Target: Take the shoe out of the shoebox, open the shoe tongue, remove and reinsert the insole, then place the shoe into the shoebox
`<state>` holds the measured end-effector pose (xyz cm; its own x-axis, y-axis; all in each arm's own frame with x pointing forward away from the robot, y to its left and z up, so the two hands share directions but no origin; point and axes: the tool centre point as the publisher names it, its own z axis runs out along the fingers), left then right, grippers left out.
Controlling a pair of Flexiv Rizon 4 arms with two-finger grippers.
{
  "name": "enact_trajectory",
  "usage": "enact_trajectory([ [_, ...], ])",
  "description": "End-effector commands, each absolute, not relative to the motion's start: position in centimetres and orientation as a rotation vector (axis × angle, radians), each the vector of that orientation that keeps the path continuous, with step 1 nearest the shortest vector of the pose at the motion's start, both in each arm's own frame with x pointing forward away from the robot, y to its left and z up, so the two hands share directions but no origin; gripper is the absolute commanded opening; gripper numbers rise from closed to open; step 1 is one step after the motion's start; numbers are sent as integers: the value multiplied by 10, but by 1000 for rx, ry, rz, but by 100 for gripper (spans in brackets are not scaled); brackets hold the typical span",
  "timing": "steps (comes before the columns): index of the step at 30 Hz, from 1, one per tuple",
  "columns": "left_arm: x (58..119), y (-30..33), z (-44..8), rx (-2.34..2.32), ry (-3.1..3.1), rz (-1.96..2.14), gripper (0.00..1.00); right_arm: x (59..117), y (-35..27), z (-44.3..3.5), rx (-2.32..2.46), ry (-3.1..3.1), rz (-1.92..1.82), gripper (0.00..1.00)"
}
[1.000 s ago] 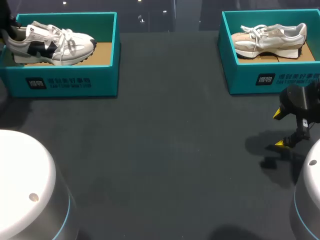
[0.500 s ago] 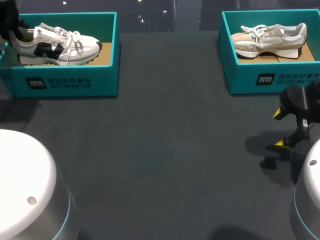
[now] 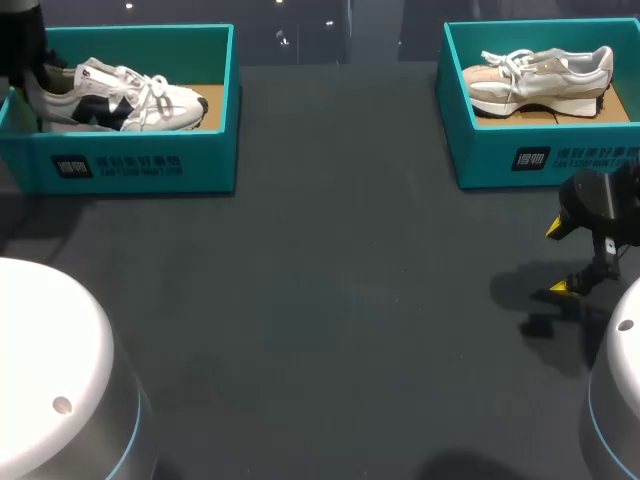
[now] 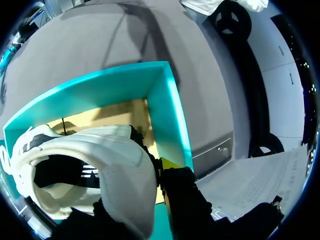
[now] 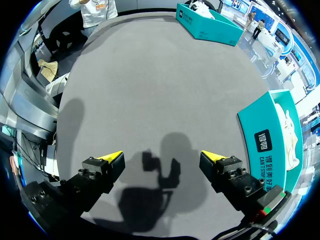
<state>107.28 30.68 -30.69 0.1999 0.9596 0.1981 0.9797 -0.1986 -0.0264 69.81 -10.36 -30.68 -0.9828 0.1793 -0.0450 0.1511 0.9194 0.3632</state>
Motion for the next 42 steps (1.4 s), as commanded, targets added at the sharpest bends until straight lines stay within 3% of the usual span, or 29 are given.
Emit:
enact_trajectory([
  [1,1069,300,-311,-2290,-1891,-232,0,697,-103,-307,261,3000,552,100],
  [42,1053,286,-359,-2160,-1955,-325,0,697,-103,-307,261,3000,552,100],
])
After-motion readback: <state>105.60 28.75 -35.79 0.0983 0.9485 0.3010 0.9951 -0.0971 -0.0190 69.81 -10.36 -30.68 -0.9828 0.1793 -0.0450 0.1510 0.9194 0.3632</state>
